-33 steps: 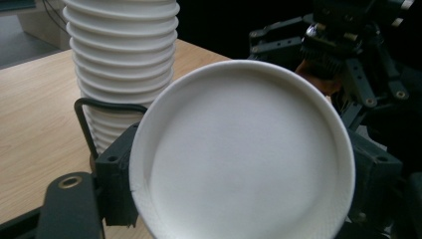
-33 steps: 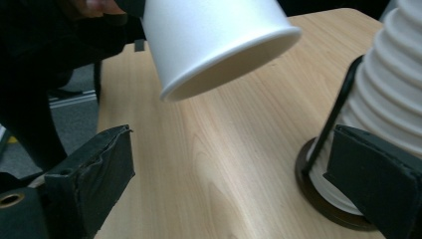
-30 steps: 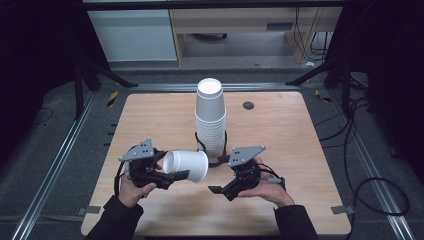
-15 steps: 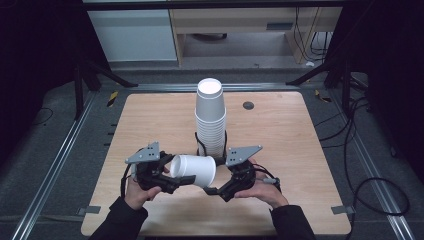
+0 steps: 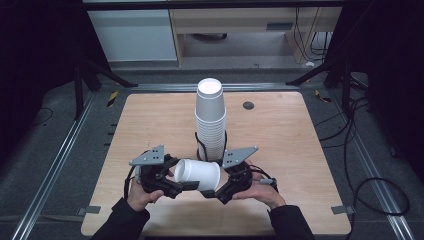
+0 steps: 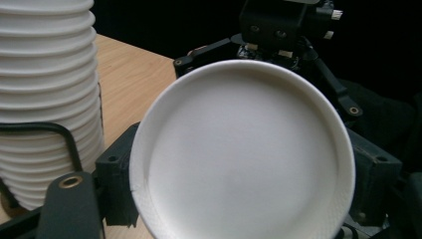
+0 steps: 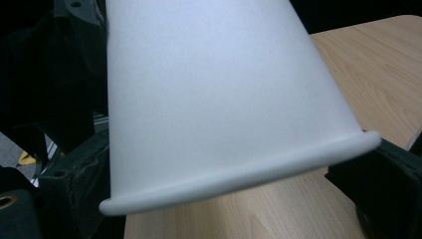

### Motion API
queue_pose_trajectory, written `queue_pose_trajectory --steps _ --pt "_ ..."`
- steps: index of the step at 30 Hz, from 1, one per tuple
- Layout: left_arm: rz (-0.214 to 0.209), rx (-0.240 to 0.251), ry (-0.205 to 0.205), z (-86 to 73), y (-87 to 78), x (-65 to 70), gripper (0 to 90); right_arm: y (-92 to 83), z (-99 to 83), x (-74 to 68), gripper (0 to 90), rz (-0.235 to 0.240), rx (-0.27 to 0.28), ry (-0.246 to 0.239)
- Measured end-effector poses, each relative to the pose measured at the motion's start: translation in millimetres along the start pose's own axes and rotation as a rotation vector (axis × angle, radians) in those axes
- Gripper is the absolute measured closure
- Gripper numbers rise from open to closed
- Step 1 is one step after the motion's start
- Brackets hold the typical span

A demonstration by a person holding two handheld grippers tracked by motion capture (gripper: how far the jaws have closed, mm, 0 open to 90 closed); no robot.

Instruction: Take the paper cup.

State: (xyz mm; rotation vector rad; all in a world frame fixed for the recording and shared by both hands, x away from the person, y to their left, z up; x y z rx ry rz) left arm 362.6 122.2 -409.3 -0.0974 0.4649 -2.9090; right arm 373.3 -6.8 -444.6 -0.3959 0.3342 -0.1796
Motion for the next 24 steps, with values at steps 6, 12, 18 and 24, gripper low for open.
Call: queue_pose_trajectory --steps 6,12,18,24 --pt "-0.014 -0.009 0.011 -0.5 3.0 2.9 20.4 2.8 -0.6 -2.7 4.2 0.020 -0.004 -0.009" --pt "-0.023 -0.021 0.019 -1.4 5.3 4.8 20.4 5.8 -1.7 -5.0 6.1 0.037 -0.011 -0.019" --pt "-0.030 -0.025 0.016 -2.6 5.8 4.2 20.5 6.4 -3.6 -4.5 7.1 0.044 -0.020 -0.020" --pt "-0.030 -0.027 0.015 -3.5 6.8 3.9 20.2 6.5 -4.6 -3.5 7.7 0.044 -0.025 -0.017"
Point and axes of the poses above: each handheld gripper's, and its own axes: y roughly forward along the jaws, z roughly out of its top, x roughly to its right, the point moved 7 cm from there along y, roughly forward along the jaws, and after that the axes turned 10 degrees about y, right-handed, at the moved point
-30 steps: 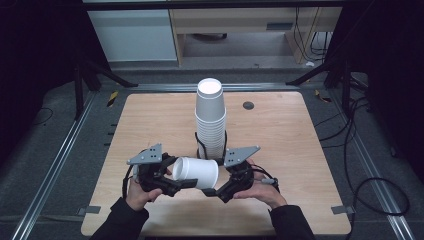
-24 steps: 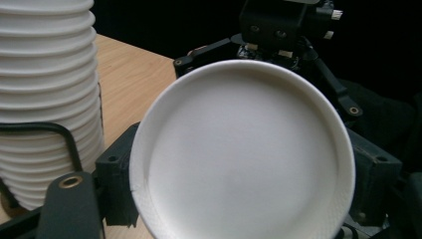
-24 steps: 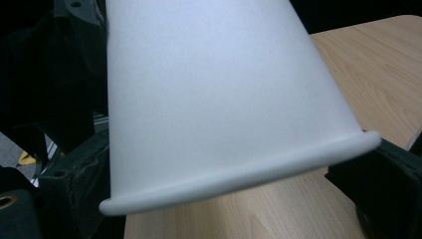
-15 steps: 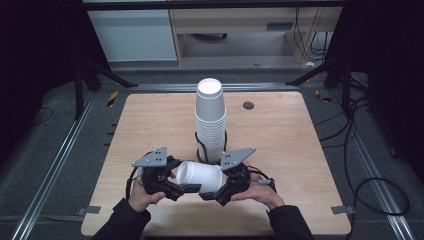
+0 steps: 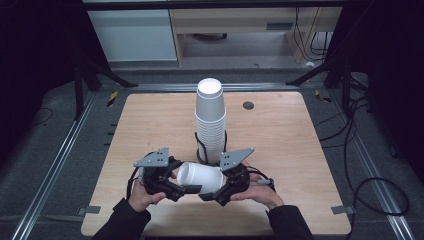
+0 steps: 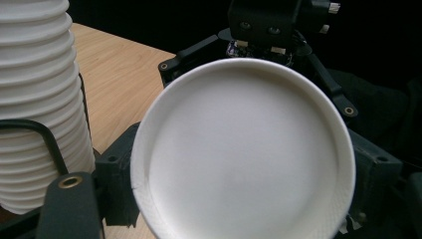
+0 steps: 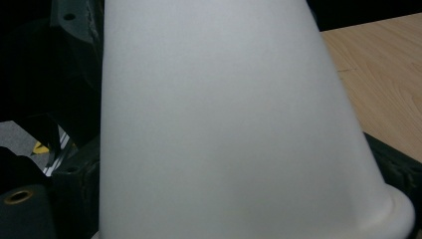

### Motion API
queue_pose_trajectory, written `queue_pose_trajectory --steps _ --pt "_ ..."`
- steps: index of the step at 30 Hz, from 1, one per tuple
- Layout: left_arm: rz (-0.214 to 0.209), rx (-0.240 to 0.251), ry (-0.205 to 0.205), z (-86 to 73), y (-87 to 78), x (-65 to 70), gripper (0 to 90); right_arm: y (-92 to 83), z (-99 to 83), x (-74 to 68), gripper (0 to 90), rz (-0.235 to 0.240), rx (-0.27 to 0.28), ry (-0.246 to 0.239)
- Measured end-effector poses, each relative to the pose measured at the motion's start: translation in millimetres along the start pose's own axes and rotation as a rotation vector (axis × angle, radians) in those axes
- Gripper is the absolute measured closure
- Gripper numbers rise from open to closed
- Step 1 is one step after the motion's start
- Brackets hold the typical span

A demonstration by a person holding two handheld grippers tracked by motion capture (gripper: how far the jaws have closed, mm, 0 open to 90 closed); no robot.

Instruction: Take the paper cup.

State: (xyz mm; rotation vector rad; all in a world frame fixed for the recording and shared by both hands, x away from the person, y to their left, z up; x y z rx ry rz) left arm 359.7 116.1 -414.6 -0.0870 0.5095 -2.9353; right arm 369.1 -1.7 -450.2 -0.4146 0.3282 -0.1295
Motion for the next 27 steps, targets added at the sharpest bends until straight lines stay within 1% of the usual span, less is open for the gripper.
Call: queue_pose_trajectory --steps 5,9,13,15,17,18,19,21,22,24,25,26,27 --pt "0.000 0.007 -0.004 0.7 -0.2 -0.1 19.7 -0.8 0.3 0.2 8.0 0.007 0.005 0.006" --pt "0.005 0.013 -0.005 1.7 -2.6 -0.9 19.3 -2.0 0.7 0.5 8.1 0.004 0.006 0.002" --pt "0.011 0.013 -0.004 4.3 -8.8 -2.1 17.4 -4.1 -0.3 3.1 8.1 -0.017 -0.004 -0.004" --pt "0.025 0.007 0.002 5.3 -13.7 -3.3 16.2 -5.9 -0.8 4.7 8.0 -0.024 -0.008 -0.003" --pt "0.027 -0.003 0.002 5.4 -18.6 -4.7 15.3 -8.4 -1.3 7.2 8.0 -0.042 -0.016 -0.007" --pt "0.031 -0.035 0.001 3.1 -21.7 -6.7 14.4 -10.6 -1.8 9.8 7.9 -0.067 -0.035 -0.019" --pt "0.031 -0.035 0.001 3.1 -21.7 -6.7 13.1 -10.6 -1.8 9.8 7.9 -0.067 -0.035 -0.019" --pt "0.046 -0.086 0.011 -2.4 -22.7 -9.4 12.6 -11.7 -2.0 12.0 7.8 -0.098 -0.065 -0.042" --pt "0.046 -0.115 0.011 -5.8 -22.6 -10.8 12.4 -11.9 -1.6 12.7 7.8 -0.109 -0.073 -0.050" --pt "0.051 -0.149 0.012 -11.3 -21.9 -13.5 11.6 -11.9 -1.0 14.1 7.7 -0.127 -0.089 -0.068" --pt "0.052 -0.172 0.013 -15.0 -21.0 -15.1 11.5 -11.1 -0.6 16.0 7.7 -0.136 -0.107 -0.079" --pt "0.052 -0.172 0.013 -15.0 -21.0 -15.1 11.5 -11.1 -0.6 16.0 7.7 -0.136 -0.107 -0.079" --pt "0.049 -0.186 0.016 -17.1 -20.6 -15.7 11.5 -10.4 -0.5 17.5 7.7 -0.148 -0.120 -0.088"
Point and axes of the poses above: each handheld gripper's, and its own axes: y roughly forward along the jaws, z roughly out of its top, x roughly to its right, the point moved 7 cm from there along y, roughly forward along the jaws, and after that the axes turned 10 degrees about y, right-handed, at the moved point
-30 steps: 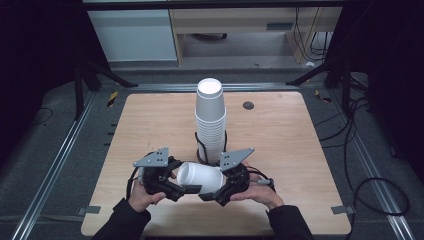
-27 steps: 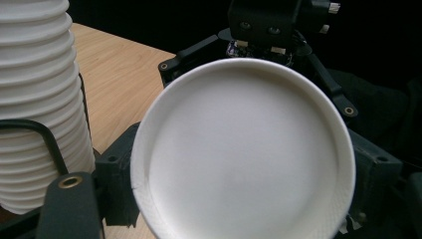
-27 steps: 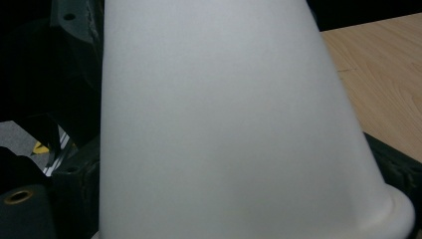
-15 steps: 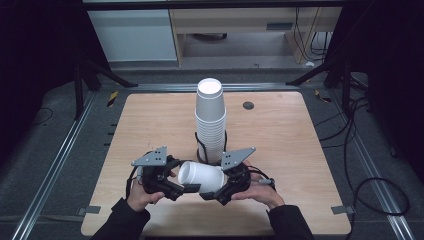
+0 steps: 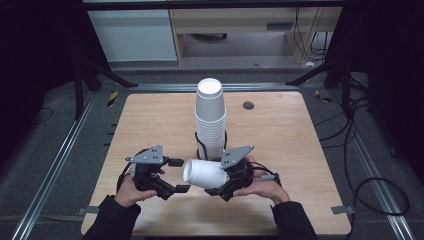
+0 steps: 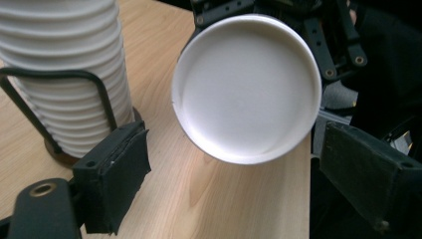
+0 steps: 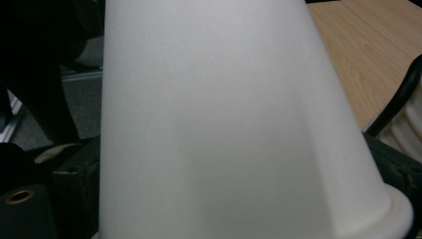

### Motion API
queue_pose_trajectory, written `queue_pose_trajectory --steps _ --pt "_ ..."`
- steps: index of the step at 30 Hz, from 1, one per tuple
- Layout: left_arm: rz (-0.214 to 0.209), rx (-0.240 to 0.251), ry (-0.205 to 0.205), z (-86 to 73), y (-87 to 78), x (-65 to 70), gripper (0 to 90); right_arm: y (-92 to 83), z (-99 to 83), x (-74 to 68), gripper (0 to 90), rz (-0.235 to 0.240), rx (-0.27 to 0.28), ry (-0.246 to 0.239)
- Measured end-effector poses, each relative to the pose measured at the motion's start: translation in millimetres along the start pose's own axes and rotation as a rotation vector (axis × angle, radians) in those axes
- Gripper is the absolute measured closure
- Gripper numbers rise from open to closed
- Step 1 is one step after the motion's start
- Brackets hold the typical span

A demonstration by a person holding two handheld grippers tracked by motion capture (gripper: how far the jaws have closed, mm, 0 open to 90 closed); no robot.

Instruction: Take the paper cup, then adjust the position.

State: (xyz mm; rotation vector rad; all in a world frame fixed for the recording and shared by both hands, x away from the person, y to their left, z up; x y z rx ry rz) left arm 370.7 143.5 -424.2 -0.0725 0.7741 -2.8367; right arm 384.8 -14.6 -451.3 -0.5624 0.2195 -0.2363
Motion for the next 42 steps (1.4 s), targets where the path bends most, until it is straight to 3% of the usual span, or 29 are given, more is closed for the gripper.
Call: queue_pose_trajectory --steps 6,11,15,21,42 --pt "-0.007 -0.051 0.001 -7.2 4.4 -1.7 11.0 5.2 3.2 6.0 7.6 -0.042 -0.090 -0.061" --pt "-0.012 -0.081 0.004 -11.1 8.4 -2.1 10.6 13.3 4.0 8.1 7.6 -0.050 -0.172 -0.104" --pt "-0.009 -0.113 0.009 -14.8 13.3 -3.1 10.4 15.8 4.8 6.9 7.6 -0.045 -0.187 -0.115" --pt "-0.018 -0.149 0.020 -18.7 20.2 -1.7 10.3 20.3 1.7 0.7 7.5 -0.046 -0.253 -0.149" --pt "-0.034 -0.220 0.039 -23.5 30.3 3.2 13.8 34.1 0.1 -5.5 7.5 -0.050 -0.337 -0.200"
Point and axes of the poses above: each handheld gripper's, and its own axes: y roughly forward along the jaws, z roughly out of its top, x roughly to its right, the point moved 7 cm from there along y, roughly forward along the jaws, and after that the axes turned 10 degrees about y, right-handed, at the moved point
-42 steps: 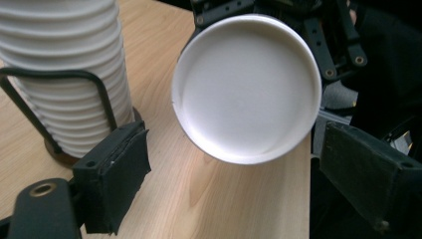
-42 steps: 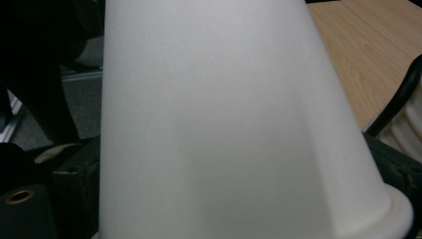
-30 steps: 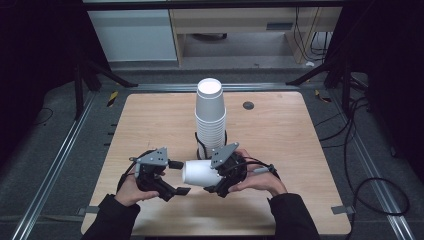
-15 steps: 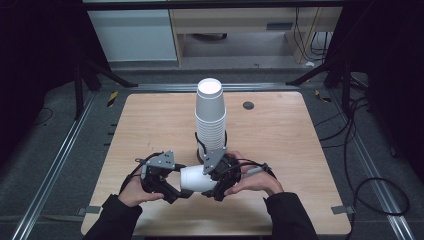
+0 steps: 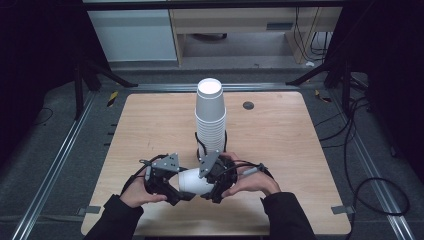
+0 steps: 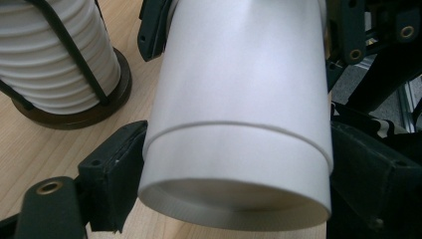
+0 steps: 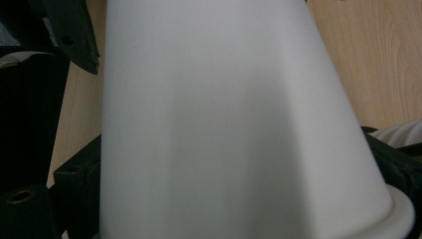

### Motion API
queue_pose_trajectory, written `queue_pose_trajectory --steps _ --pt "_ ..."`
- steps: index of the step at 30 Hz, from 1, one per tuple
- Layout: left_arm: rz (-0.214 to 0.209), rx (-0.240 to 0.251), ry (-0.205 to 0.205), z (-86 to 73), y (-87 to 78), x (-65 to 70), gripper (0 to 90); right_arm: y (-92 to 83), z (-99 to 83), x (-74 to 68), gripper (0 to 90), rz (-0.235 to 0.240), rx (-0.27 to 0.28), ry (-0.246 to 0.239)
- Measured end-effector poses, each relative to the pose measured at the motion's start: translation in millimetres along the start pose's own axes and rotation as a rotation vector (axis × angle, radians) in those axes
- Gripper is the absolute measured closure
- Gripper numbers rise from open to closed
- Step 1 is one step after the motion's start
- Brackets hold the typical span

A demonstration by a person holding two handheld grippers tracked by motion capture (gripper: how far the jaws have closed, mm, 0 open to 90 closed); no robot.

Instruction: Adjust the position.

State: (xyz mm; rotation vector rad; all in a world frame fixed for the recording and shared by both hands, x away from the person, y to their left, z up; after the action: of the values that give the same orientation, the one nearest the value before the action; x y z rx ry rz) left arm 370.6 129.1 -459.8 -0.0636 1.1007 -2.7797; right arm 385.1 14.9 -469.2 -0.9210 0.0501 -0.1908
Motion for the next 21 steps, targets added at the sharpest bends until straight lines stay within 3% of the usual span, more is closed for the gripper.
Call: queue_pose_trajectory --steps 21 --pt "-0.004 -0.052 0.029 -1.7 3.0 4.0 19.8 8.9 0.7 -5.6 7.9 0.008 -0.044 -0.041"
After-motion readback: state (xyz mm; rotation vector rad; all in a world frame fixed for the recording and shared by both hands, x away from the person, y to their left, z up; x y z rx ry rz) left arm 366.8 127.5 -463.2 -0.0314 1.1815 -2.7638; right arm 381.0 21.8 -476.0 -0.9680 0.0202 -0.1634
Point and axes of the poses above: each handheld gripper's, and its own axes: y roughly forward along the jaws, z roughly out of its top, x roughly to its right, the point moved 7 cm from there along y, roughly forward along the jaws, and after that the axes turned 10 degrees about y, right-handed, at the moved point
